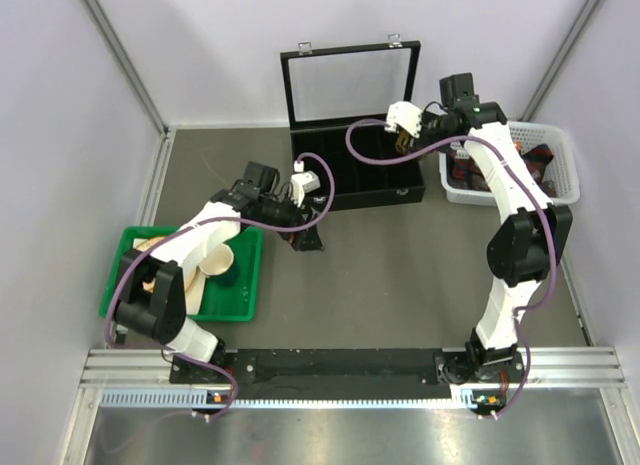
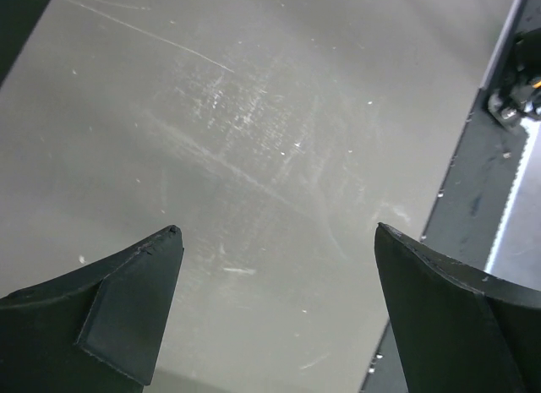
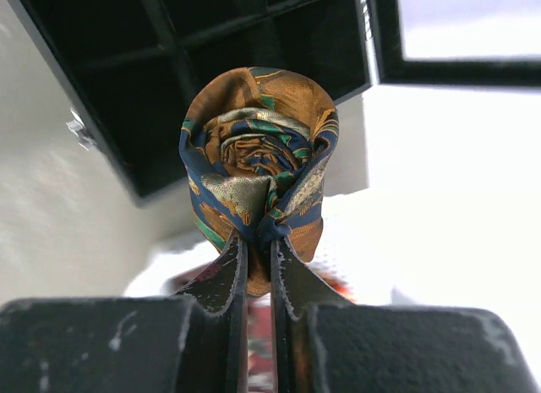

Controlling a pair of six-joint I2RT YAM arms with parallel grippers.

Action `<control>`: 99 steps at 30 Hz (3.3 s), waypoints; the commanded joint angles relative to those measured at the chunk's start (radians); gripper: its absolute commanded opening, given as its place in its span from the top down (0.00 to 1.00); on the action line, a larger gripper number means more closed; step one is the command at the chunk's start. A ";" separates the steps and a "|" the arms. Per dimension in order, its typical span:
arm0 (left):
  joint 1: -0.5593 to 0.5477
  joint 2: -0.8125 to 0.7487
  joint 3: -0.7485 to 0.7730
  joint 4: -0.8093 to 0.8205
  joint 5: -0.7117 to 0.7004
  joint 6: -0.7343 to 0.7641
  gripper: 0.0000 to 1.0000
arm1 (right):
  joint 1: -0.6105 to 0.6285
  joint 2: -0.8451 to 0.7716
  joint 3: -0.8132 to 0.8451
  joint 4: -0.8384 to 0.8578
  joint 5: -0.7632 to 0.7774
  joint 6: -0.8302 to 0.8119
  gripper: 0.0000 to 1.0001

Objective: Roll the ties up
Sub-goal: Place the tie in the storage box, then reset both arms

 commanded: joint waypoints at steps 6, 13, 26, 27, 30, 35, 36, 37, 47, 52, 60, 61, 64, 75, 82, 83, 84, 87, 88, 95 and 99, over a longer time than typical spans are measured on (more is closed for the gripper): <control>0.049 -0.093 -0.044 0.020 0.053 -0.094 0.01 | 0.014 0.056 0.054 0.007 0.005 -0.489 1.00; 0.068 -0.113 -0.070 0.033 0.071 -0.112 0.01 | 0.044 0.139 0.102 -0.075 0.051 -0.547 1.00; 0.080 -0.124 -0.098 0.076 0.100 -0.137 0.01 | 0.080 0.240 0.143 -0.193 0.105 -0.543 1.00; 0.080 -0.125 -0.100 0.075 0.099 -0.138 0.01 | 0.081 0.248 0.148 -0.197 0.105 -0.541 1.00; 0.081 -0.127 -0.101 0.076 0.105 -0.142 0.01 | 0.083 0.277 0.168 -0.211 0.111 -0.538 1.00; 0.084 -0.124 -0.103 0.081 0.111 -0.143 0.01 | 0.089 0.315 0.169 -0.199 0.126 -0.532 1.00; 0.086 -0.122 -0.103 0.079 0.111 -0.143 0.01 | 0.089 0.322 0.171 -0.195 0.128 -0.530 1.00; 0.086 -0.121 -0.103 0.079 0.114 -0.143 0.01 | 0.089 0.326 0.171 -0.193 0.129 -0.529 1.00; 0.094 -0.116 -0.107 0.086 0.122 -0.152 0.01 | 0.093 0.384 0.160 -0.156 0.168 -0.511 0.98; 0.094 -0.116 -0.109 0.082 0.120 -0.155 0.01 | 0.096 0.372 0.140 -0.113 0.197 -0.492 0.73; 0.095 -0.116 -0.095 0.086 0.112 -0.157 0.01 | 0.096 0.303 0.140 -0.096 0.197 -0.484 0.53; 0.095 -0.114 -0.089 0.087 0.112 -0.155 0.01 | 0.096 0.294 0.140 -0.095 0.192 -0.484 0.51; 0.095 -0.107 -0.075 0.089 0.112 -0.149 0.01 | 0.096 0.257 0.145 -0.098 0.183 -0.477 0.47; 0.095 -0.107 -0.052 0.155 0.020 -0.172 0.01 | 0.073 0.118 0.148 -0.052 0.116 -0.347 0.32; 0.095 -0.078 0.089 0.152 -0.240 -0.293 0.01 | 0.040 0.069 0.289 0.068 0.043 0.093 0.06; 0.097 -0.065 0.124 0.126 -0.274 -0.286 0.01 | 0.035 0.050 0.292 0.113 0.040 0.158 0.03; 0.098 -0.049 0.211 0.040 -0.268 -0.225 0.01 | 0.027 0.027 0.271 0.146 0.052 0.287 0.01; 0.106 0.036 0.348 -0.084 -0.283 -0.215 0.01 | 0.011 -0.075 0.199 0.183 0.025 0.484 0.01; 0.106 0.051 0.373 -0.112 -0.291 -0.198 0.01 | 0.004 -0.098 0.180 0.177 0.007 0.523 0.01; 0.126 0.096 0.453 -0.128 -0.420 -0.252 0.01 | 0.000 -0.328 -0.126 0.106 -0.162 0.917 0.01; 0.132 0.044 0.330 -0.082 -0.492 -0.252 0.01 | -0.002 -0.453 -0.448 0.267 -0.191 1.092 0.01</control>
